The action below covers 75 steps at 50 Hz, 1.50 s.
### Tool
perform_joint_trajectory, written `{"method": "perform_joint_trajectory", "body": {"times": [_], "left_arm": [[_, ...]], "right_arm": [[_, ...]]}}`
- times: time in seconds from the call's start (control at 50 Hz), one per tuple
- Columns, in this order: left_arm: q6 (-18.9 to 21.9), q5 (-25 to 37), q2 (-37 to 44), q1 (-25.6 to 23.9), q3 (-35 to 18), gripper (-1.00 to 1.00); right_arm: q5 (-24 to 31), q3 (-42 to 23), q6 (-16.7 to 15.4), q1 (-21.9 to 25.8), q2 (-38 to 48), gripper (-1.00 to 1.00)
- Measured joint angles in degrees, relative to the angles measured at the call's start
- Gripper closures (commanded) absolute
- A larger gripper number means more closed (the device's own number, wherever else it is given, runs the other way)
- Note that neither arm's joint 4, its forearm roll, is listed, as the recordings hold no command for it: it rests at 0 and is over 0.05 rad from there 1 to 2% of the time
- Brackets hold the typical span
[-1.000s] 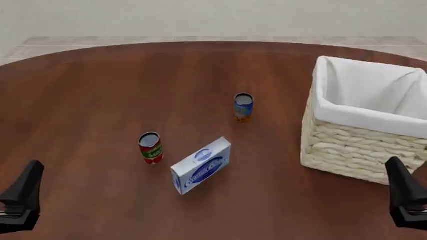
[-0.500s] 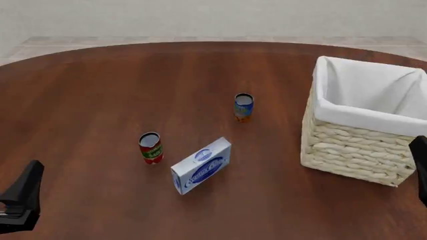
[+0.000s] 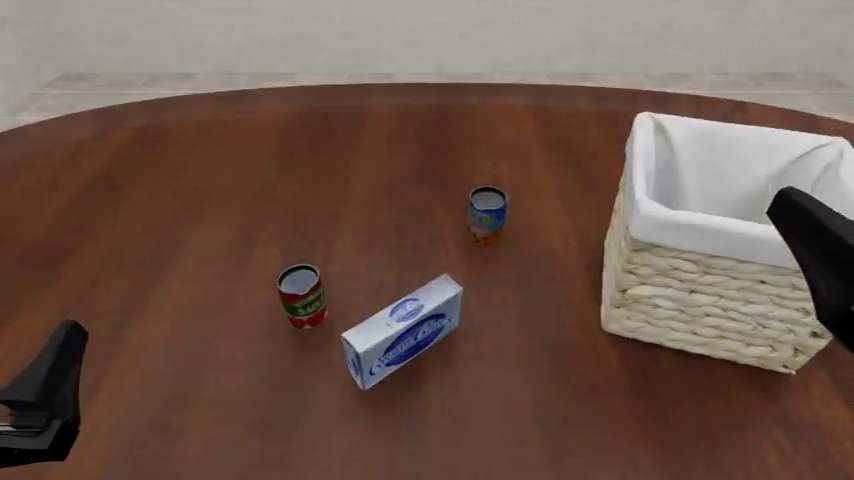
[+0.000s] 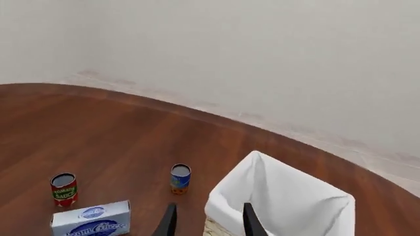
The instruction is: Pick up the cream cheese box, and put it in the basket.
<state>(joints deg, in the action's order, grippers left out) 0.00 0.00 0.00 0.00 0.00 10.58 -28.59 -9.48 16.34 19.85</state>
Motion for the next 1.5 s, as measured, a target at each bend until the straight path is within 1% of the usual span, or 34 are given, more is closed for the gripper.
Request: {"method": "perform_joint_trajectory", "body": {"times": [0.08, 0.28, 0.5, 0.7, 0.82, 1.14, 1.34, 1.5], "left_arm": [[0.00, 0.00, 0.00, 0.00, 0.00, -1.00], [0.00, 0.00, 0.00, 0.00, 0.00, -1.00], [0.00, 0.00, 0.00, 0.00, 0.00, -1.00], [0.00, 0.00, 0.00, 0.00, 0.00, -1.00], [0.00, 0.00, 0.00, 0.00, 0.00, -1.00], [0.00, 0.00, 0.00, 0.00, 0.00, -1.00], [0.00, 0.00, 0.00, 0.00, 0.00, -1.00], [0.00, 0.00, 0.00, 0.00, 0.00, -1.00]], "right_arm": [[-0.28, -2.45, -1.16, 2.76, 4.09, -1.00], [-2.31, -7.11, -5.42, 10.55, 15.57, -1.00], [-3.68, -13.45, -7.46, 17.08, 26.99, -1.00], [-4.55, -18.69, -9.35, 24.27, 38.00, -1.00], [-2.80, -22.45, -9.75, 29.11, 43.16, -1.00], [3.15, -30.01, -13.29, 36.77, 53.10, -1.00], [8.06, -33.79, -17.85, 40.08, 58.70, -1.00], [11.59, -36.09, -23.34, 39.60, 63.54, -1.00]]}}
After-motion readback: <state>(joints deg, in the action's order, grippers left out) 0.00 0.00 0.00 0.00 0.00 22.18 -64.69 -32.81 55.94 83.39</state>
